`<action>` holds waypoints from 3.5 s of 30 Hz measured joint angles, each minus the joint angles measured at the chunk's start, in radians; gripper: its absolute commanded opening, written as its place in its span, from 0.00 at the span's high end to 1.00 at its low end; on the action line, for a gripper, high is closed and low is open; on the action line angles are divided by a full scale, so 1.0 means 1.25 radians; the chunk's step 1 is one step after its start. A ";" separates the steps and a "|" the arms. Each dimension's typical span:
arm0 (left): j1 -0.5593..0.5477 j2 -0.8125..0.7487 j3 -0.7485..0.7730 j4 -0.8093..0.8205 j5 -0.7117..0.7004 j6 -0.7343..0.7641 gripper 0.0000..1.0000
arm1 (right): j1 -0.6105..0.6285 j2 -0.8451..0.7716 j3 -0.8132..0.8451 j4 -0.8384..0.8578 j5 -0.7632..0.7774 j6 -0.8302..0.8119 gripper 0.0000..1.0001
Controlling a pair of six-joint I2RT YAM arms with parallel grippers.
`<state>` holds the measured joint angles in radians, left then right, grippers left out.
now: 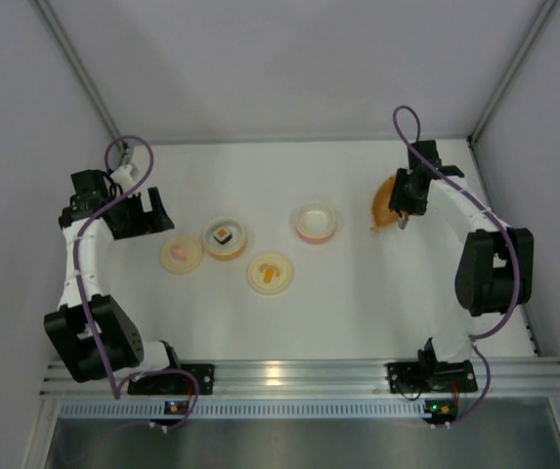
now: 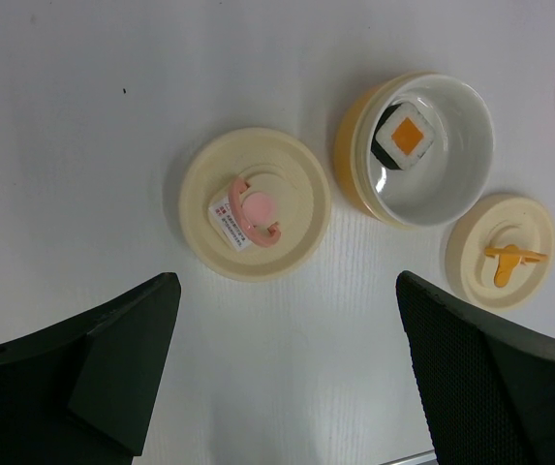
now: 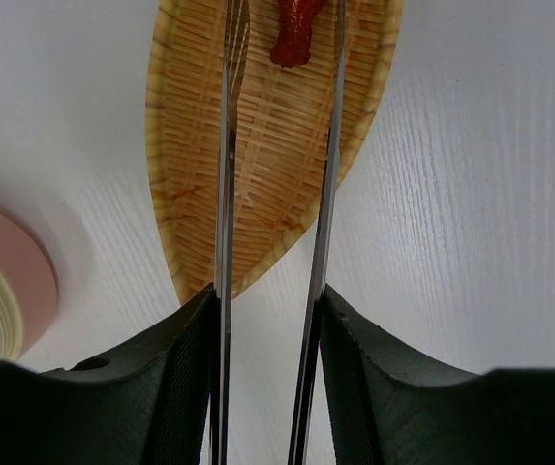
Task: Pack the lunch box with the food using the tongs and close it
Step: Pick up the fake food from the plate, then place the fake food in the packing box.
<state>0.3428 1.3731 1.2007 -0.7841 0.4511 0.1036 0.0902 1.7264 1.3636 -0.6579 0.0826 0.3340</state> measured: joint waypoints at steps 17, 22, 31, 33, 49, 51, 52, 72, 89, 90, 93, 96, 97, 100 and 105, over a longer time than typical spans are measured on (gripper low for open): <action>0.000 0.009 0.000 0.001 -0.003 0.001 0.02 | -0.001 0.029 0.000 0.037 0.000 0.008 0.68; 0.000 0.009 0.000 0.002 -0.004 0.001 0.02 | -0.001 0.030 0.000 0.042 -0.006 0.006 0.74; 0.000 0.009 0.000 0.004 -0.005 0.001 0.02 | -0.007 0.036 0.000 0.042 -0.031 0.000 0.93; 0.000 0.009 0.000 0.004 -0.005 0.001 0.02 | -0.012 0.036 0.000 0.041 -0.037 -0.001 1.00; 0.000 0.009 0.000 0.004 -0.005 0.000 0.02 | -0.044 -0.019 -0.002 0.038 -0.063 -0.029 1.00; 0.000 0.009 0.000 0.004 -0.005 0.000 0.02 | -0.044 -0.036 -0.002 0.038 -0.068 -0.033 1.00; 0.000 0.009 0.000 0.004 -0.005 0.000 0.02 | -0.044 -0.042 -0.002 0.038 -0.069 -0.035 1.00; 0.000 0.009 0.000 0.003 -0.002 0.000 0.02 | -0.045 -0.222 -0.056 0.013 -0.157 -0.166 1.00; 0.000 0.009 0.000 0.003 0.004 0.000 0.02 | 0.176 -0.276 -0.056 -0.097 -0.276 -0.302 1.00; 0.000 0.009 0.000 0.003 0.004 0.000 0.02 | 0.195 -0.273 -0.053 -0.100 -0.276 -0.304 1.00; 0.000 0.009 0.000 0.003 0.004 0.000 0.02 | 0.229 -0.251 -0.041 -0.113 -0.276 -0.309 1.00; 0.000 0.009 0.000 0.003 0.004 0.000 0.02 | 0.243 -0.222 -0.031 -0.123 -0.269 -0.309 1.00; 0.000 0.009 0.000 0.003 0.004 0.000 0.02 | 0.246 -0.215 -0.031 -0.125 -0.266 -0.309 1.00; 0.000 0.009 0.000 0.004 0.004 0.000 0.02 | 0.260 -0.196 -0.031 -0.135 -0.260 -0.310 1.00; 0.000 0.009 -0.001 0.004 0.004 0.000 0.02 | 0.271 -0.174 -0.030 -0.140 -0.256 -0.309 1.00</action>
<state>0.3428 1.3838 1.1999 -0.7788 0.4557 0.1036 0.4294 1.5093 1.3258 -0.8333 -0.2375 -0.0528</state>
